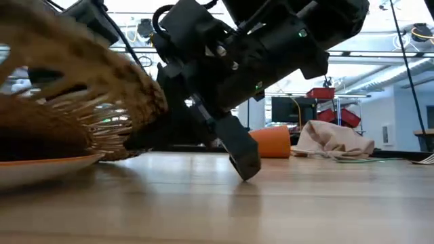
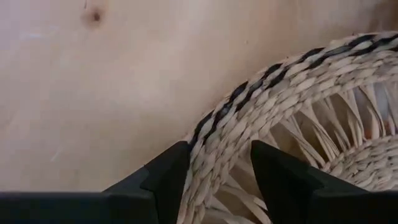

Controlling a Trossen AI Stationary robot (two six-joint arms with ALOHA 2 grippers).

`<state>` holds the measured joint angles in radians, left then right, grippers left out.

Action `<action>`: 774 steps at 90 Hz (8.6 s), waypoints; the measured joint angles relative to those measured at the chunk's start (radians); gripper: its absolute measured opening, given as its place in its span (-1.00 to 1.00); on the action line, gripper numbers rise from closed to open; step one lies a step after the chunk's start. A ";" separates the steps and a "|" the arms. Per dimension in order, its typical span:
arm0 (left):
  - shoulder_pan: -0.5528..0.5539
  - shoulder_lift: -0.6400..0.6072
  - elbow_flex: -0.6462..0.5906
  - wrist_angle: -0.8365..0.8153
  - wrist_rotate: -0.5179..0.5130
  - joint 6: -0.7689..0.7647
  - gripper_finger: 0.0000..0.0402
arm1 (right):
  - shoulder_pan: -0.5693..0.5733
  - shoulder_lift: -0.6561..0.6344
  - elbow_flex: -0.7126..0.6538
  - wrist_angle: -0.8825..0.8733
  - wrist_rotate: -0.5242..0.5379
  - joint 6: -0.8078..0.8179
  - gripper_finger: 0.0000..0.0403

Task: Set table place
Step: Prepare the brown mat, then put the orange plate on the brown mat

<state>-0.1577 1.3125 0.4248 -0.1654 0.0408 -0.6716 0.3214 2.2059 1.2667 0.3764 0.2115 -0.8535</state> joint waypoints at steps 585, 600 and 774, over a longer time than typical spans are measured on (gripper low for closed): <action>-0.284 -0.279 -0.272 0.218 0.242 -0.554 -0.41 | 0.371 -0.637 -0.383 -0.510 0.084 1.076 0.24; -0.291 -0.206 -0.271 0.307 0.238 -0.554 -0.41 | 0.371 -0.637 -0.383 -0.511 0.105 1.071 0.24; -0.307 -0.567 -0.274 -0.153 -0.207 -0.462 -0.99 | 0.365 -0.633 -0.384 -0.515 0.184 1.048 0.24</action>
<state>-0.4644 0.7454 0.1513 -0.3187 -0.1659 -1.1336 0.6868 1.5726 0.8829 -0.1383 0.3951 0.1942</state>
